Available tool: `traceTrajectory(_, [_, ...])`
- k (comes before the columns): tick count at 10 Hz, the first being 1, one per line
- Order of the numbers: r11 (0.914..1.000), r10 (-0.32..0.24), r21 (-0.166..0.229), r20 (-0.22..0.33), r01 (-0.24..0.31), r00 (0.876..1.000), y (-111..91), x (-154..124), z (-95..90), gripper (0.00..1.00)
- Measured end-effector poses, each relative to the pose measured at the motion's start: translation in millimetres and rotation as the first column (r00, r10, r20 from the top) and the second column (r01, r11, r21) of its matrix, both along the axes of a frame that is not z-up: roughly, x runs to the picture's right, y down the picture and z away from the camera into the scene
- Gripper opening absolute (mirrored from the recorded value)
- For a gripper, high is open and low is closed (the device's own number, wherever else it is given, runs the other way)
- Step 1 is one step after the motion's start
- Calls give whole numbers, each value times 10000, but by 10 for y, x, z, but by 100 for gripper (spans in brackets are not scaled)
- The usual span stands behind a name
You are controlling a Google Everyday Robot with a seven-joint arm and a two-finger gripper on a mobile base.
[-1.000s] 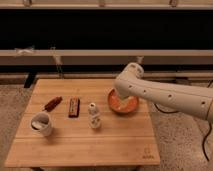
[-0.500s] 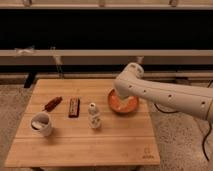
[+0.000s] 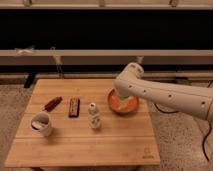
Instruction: Knock the bottle over
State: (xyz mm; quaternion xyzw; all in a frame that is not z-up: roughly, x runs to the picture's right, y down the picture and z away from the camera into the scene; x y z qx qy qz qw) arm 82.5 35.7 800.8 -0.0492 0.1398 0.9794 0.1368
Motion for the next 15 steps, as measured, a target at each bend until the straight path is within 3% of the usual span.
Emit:
traceTrajectory(3, [9994,-241,256,225,235,9995,-17,-96,-141,80])
traceTrajectory(6, [9954,-941,259,744,924,9928,129,-428,-451,80])
traceTrajectory(8, [9909,-1332,-63,1076,1346,9852,243,-648,-552,80])
traceTrajectory(11, [9788,-1660,-896,1788,1841,9698,361,-978,-598,80])
traceTrajectory(15, [9572,-2161,-1325,2632,2572,9402,500,-1487,-688,80])
